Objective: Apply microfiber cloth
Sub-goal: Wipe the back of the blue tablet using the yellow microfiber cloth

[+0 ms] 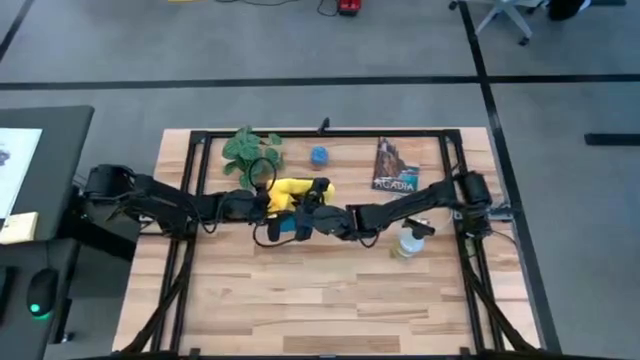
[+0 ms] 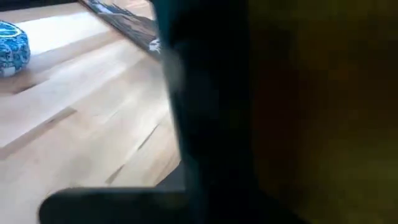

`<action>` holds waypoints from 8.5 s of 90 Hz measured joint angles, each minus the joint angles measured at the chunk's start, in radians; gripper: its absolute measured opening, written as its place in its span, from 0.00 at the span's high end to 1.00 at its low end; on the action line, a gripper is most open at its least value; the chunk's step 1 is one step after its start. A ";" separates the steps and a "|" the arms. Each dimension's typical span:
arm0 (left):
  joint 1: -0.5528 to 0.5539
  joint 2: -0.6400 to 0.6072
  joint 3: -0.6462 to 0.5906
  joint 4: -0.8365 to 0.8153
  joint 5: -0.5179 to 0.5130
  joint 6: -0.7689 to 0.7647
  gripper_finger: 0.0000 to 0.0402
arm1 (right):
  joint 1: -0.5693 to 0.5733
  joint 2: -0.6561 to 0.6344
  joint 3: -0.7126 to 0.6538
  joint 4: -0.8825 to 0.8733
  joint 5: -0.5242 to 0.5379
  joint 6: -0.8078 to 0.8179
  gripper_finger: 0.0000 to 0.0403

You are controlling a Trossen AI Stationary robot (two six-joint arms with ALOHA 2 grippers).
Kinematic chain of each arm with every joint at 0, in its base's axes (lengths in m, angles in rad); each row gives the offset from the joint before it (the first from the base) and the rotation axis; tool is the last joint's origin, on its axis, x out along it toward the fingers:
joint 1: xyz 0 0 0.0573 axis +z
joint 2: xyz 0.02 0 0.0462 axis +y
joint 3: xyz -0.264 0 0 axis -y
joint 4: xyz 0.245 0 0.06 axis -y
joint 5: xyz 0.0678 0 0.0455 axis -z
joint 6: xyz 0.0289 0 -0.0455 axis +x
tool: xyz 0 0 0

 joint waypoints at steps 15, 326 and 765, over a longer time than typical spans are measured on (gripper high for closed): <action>-0.002 -0.002 0.004 0.015 0.011 0.004 0.97 | -0.003 -0.026 0.003 0.011 0.005 -0.001 0.99; 0.054 -0.030 0.007 0.112 0.025 0.019 0.97 | 0.049 -0.115 0.003 -0.573 -0.087 0.454 0.99; -0.004 -0.351 0.011 -0.233 -0.237 0.156 0.98 | -0.059 0.068 -0.212 -0.159 -0.720 0.261 0.58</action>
